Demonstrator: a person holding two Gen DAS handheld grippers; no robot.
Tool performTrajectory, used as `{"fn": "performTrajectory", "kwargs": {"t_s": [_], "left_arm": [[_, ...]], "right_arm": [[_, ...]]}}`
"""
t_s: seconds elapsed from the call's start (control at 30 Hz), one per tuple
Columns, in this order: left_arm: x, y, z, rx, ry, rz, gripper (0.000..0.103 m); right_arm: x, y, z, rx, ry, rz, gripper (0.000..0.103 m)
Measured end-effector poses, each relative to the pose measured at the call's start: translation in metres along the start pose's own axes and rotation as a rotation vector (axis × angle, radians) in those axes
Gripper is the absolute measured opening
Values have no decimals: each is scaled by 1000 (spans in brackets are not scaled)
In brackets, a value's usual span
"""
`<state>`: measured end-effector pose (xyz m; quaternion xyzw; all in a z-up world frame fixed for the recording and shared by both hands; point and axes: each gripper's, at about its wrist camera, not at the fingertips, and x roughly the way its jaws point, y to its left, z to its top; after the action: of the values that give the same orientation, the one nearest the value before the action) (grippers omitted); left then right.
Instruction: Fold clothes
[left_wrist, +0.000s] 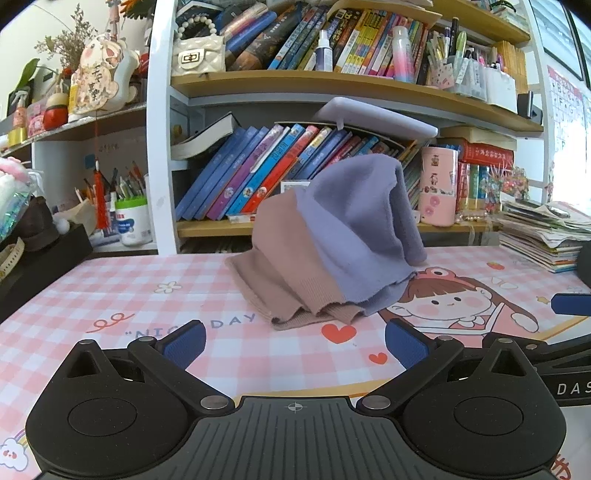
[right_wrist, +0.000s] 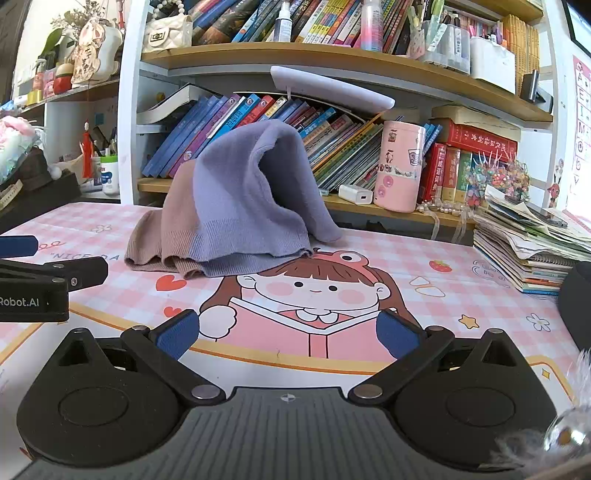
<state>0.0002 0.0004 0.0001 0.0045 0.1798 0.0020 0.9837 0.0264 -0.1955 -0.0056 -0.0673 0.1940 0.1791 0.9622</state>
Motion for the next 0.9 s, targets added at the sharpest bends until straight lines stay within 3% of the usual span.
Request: {"fn": "performTrajectory", "kwargs": {"t_s": [0.9], "left_arm": [[3, -2, 0, -1, 12, 3, 103]], "right_arm": [[2, 2, 0, -5, 18, -27, 103]]}}
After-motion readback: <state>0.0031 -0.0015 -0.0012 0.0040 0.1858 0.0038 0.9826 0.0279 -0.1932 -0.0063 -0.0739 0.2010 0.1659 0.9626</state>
